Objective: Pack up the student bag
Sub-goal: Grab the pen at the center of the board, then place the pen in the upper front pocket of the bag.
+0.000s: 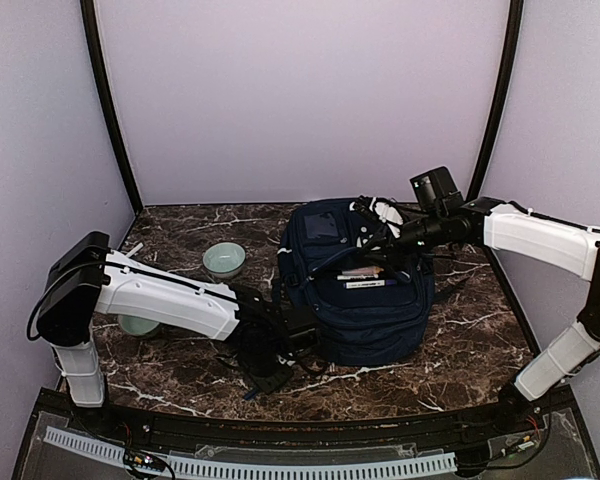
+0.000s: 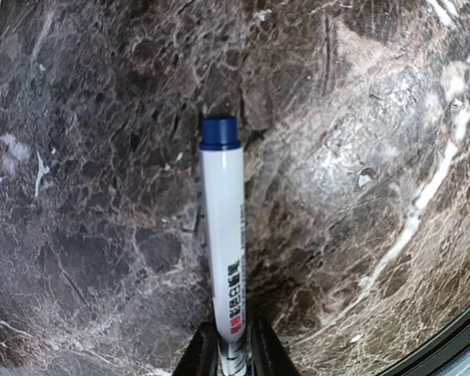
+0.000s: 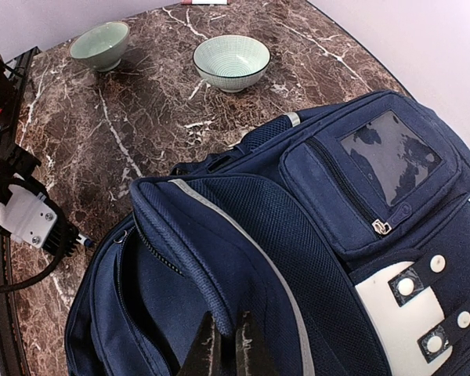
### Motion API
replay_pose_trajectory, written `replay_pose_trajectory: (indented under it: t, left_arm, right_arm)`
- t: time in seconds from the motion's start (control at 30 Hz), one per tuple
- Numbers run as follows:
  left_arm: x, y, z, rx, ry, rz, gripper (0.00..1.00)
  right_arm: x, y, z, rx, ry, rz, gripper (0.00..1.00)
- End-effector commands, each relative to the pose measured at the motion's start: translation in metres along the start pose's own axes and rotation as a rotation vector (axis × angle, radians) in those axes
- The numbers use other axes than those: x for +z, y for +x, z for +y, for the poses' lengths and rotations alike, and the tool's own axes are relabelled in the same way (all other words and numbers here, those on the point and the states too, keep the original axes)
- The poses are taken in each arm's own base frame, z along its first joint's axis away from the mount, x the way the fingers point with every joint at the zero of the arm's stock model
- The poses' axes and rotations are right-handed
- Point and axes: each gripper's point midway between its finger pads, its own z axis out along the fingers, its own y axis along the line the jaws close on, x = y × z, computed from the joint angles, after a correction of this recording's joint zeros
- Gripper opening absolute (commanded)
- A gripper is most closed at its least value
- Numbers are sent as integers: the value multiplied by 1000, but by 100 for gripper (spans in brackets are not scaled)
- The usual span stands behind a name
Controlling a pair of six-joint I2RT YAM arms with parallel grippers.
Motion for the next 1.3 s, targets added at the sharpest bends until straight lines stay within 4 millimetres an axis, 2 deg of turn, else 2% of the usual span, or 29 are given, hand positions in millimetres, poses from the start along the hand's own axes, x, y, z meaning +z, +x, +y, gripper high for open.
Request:
replay_pose_trajectory:
  t: [0.0,0.13,0.27,0.5,0.7,0.83,0.97,1.1,1.27]
  left_arm:
    - [8,-7,10,-23,-34,-37,15]
    - [4,-9,11,-21,-37,-47,8]
    - [-6,-13,6,7,-16,-86,6]
    - [-50,-28,-29,199,11,-261,4]
    - [-89,-43,-51,305,26,-417,5]
    - [-115,-61,-58,352,22,-513,5]
    - [-133,-86,-53,399,-83,-575,5]
    - [-138,-112,-45,509,-250,-585,4]
    - [-130,-138,-44,637,-388,-574,3]
  right_arm:
    - [-1,-17,-2,-20,-13,-59,0]
    - [0,-17,-2,-20,-14,-60,0]
    - [0,-16,-2,-20,-16,-59,0]
    - [-1,-17,-2,-21,-15,-61,0]
    - [3,-15,-2,-14,-24,-54,0]
    - [5,-14,-2,-9,-30,-49,0]
    - [4,-14,-2,-10,-29,-50,0]
    - [2,-15,-2,-14,-22,-52,0]
    - [-1,-18,-2,-21,-14,-59,0]
